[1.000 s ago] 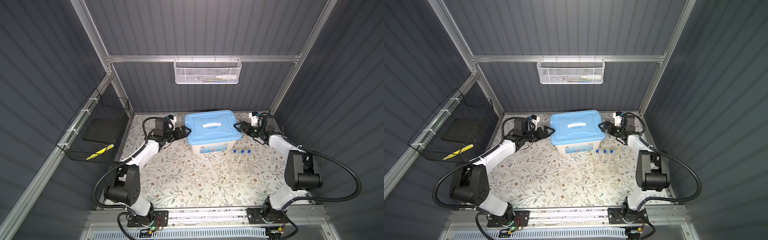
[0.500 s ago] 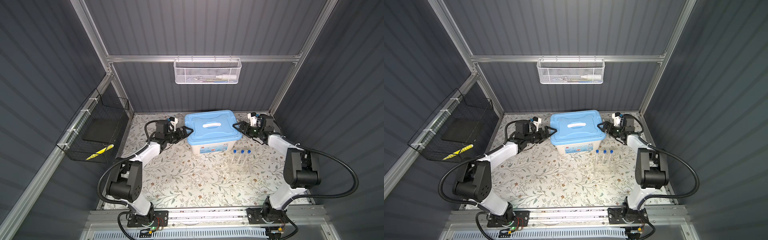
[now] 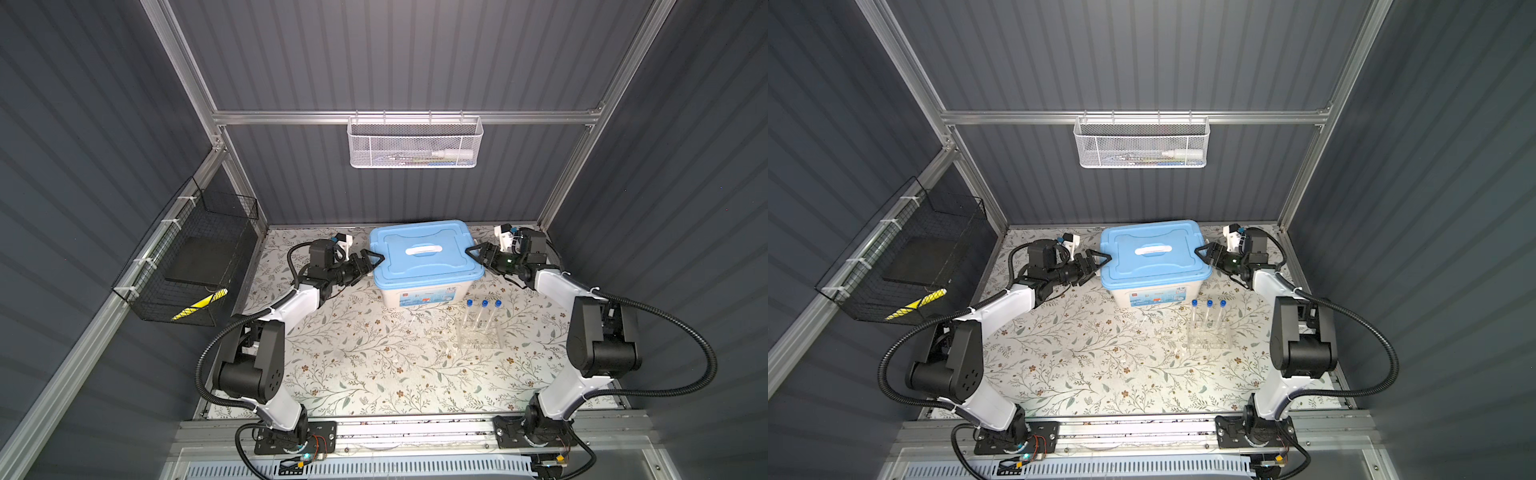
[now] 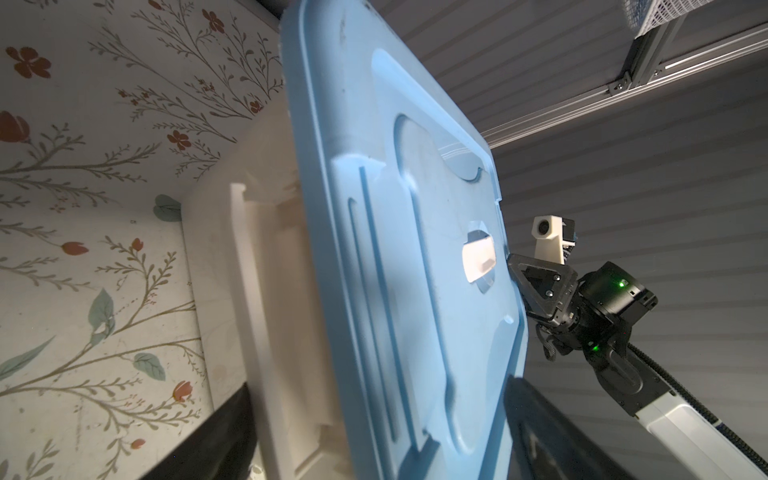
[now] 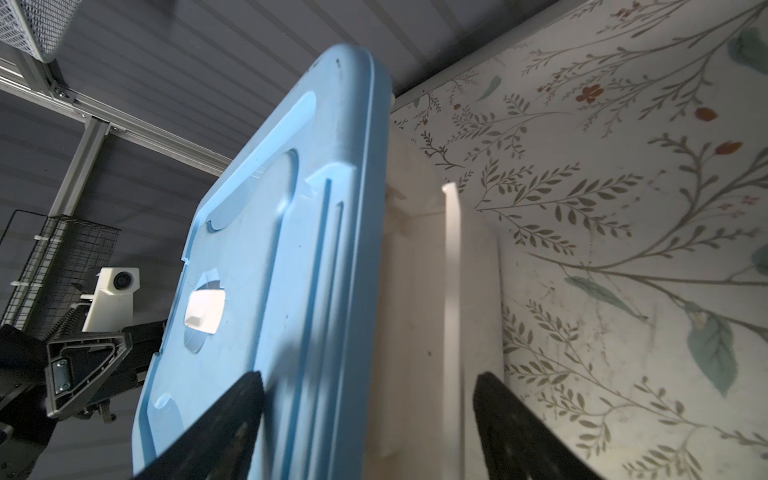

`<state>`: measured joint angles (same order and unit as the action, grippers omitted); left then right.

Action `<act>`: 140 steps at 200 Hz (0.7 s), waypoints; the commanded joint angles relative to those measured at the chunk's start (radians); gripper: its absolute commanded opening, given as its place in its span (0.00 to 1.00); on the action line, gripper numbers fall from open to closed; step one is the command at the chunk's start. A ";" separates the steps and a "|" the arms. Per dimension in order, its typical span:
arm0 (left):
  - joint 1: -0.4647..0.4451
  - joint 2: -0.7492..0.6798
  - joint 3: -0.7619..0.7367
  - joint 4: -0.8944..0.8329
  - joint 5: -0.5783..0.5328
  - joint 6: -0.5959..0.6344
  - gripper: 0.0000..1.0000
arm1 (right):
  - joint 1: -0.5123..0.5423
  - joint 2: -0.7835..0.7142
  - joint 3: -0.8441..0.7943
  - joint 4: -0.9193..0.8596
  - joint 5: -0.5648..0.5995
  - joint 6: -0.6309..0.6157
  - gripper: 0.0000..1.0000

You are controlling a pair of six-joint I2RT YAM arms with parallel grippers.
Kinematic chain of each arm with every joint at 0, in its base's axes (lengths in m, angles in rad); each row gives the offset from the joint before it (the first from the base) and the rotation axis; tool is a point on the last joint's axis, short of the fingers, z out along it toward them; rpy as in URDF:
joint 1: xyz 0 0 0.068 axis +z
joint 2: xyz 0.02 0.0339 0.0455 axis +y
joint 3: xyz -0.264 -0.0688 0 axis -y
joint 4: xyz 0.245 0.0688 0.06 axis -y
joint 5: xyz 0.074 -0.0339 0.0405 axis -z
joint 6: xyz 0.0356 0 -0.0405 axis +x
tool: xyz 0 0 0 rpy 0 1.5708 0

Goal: Organize the chemistry lab equipment

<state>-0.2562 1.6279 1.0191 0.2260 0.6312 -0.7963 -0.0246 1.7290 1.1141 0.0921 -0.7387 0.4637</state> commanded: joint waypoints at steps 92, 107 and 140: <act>-0.020 -0.069 0.081 -0.139 -0.055 0.127 0.81 | 0.100 -0.083 0.106 -0.209 0.240 -0.193 0.78; -0.027 -0.067 0.089 -0.147 -0.061 0.136 0.80 | 0.109 -0.091 0.107 -0.216 0.261 -0.203 0.78; -0.041 -0.060 0.112 -0.169 -0.073 0.150 0.78 | 0.140 -0.112 0.120 -0.251 0.323 -0.237 0.78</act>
<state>-0.2783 1.5990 1.0832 0.0856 0.5606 -0.6910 0.0814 1.6497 1.1957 -0.1101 -0.4541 0.2729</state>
